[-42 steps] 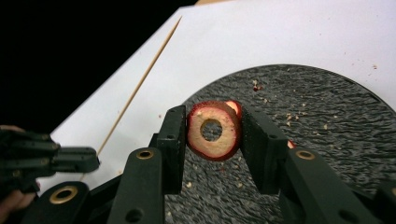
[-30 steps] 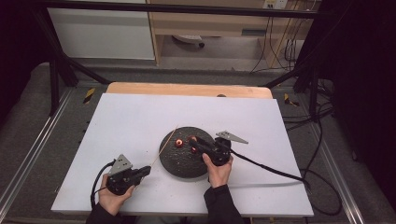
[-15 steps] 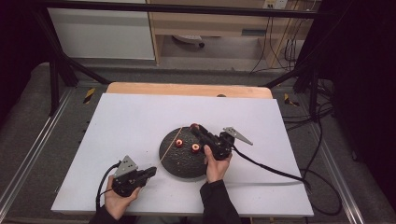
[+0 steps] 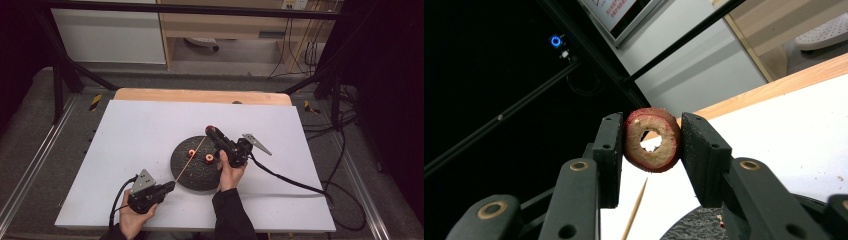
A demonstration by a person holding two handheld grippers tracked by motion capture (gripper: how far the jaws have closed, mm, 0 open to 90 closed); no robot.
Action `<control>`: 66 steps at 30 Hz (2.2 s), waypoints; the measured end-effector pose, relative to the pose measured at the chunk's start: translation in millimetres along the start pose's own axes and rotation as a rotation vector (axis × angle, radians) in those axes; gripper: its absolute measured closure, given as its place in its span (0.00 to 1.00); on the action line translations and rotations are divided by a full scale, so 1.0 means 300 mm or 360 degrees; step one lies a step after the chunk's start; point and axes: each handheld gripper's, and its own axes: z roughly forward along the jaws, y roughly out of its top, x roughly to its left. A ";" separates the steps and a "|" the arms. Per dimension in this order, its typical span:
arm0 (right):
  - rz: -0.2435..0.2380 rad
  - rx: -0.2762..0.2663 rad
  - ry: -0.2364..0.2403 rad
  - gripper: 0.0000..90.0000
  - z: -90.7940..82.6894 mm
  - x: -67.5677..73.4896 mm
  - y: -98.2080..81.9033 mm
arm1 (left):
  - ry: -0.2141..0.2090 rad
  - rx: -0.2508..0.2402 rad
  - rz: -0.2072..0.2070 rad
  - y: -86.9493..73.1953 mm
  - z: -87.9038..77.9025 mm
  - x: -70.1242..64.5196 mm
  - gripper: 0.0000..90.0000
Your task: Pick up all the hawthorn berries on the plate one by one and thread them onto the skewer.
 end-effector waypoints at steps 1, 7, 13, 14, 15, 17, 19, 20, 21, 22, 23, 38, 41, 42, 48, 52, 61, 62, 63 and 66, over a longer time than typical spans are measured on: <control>0.0003 -0.0003 -0.0002 0.70 0.000 0.000 -0.001 | -0.0002 0.0001 0.0006 0.000 0.003 -0.005 0.98; 0.0022 -0.0012 0.0003 0.70 0.004 -0.003 -0.007 | -0.0006 -0.0014 0.0008 0.001 0.005 -0.013 0.98; 0.0033 -0.0013 0.0011 0.70 0.005 -0.004 -0.013 | -0.0007 -0.0022 0.0000 0.002 0.005 -0.014 0.98; 0.0038 -0.0013 0.0011 0.70 0.004 -0.003 -0.015 | -0.0004 -0.0024 -0.0001 0.002 0.006 -0.015 0.98; 0.0042 -0.0014 0.0012 0.70 0.004 -0.002 -0.016 | -0.0007 -0.0024 -0.0002 0.002 0.007 -0.016 0.98; 0.0048 -0.0014 0.0014 0.70 0.004 -0.002 -0.020 | -0.0002 -0.0031 -0.0003 0.002 0.010 -0.019 0.98; 0.0047 -0.0014 0.0018 0.70 0.005 -0.004 -0.025 | -0.0002 -0.0038 -0.0012 0.001 0.012 -0.022 0.98; 0.0047 -0.0014 0.0018 0.70 0.005 -0.004 -0.025 | -0.0002 -0.0038 -0.0012 0.001 0.012 -0.022 0.98; 0.0051 -0.0016 0.0018 0.70 0.004 -0.004 -0.029 | -0.0003 -0.0049 -0.0027 0.000 0.013 -0.024 0.98; 0.0057 -0.0019 0.0023 0.70 0.005 -0.004 -0.032 | -0.0003 -0.0049 -0.0027 0.000 0.013 -0.024 0.98; 0.0057 -0.0019 0.0027 0.70 0.005 -0.005 -0.034 | -0.0004 -0.0058 -0.0045 0.000 0.015 -0.026 0.98; 0.0086 -0.0023 0.0044 0.70 0.001 -0.002 -0.054 | 0.0029 -0.0116 -0.0122 0.038 0.045 -0.061 0.98; 0.0087 -0.0012 0.0052 0.70 -0.003 0.001 -0.056 | 0.0042 -0.0122 -0.0123 0.061 0.059 -0.067 0.98; 0.0090 -0.0011 0.0054 0.70 -0.004 0.002 -0.057 | 0.0042 -0.0122 -0.0123 0.061 0.059 -0.067 0.98; 0.0087 0.0001 0.0063 0.70 -0.010 0.005 -0.061 | 0.0045 -0.0136 -0.0130 0.106 0.080 -0.065 0.98; 0.0076 0.0011 0.0066 0.70 -0.016 0.008 -0.065 | 0.0047 -0.0141 -0.0123 0.135 0.093 -0.067 0.98; 0.0075 0.0032 0.0085 0.70 -0.028 0.018 -0.070 | 0.0047 -0.0154 -0.0114 0.198 0.125 -0.064 0.98; 0.0071 0.0034 0.0088 0.70 -0.029 0.018 -0.072 | 0.0047 -0.0154 -0.0115 0.205 0.129 -0.064 0.98; 0.0071 0.0038 0.0089 0.70 -0.030 0.018 -0.073 | 0.0049 -0.0159 -0.0117 0.211 0.135 -0.064 0.98; 0.0067 0.0044 0.0089 0.70 -0.034 0.021 -0.076 | 0.0051 -0.0154 -0.0104 0.225 0.148 -0.063 0.98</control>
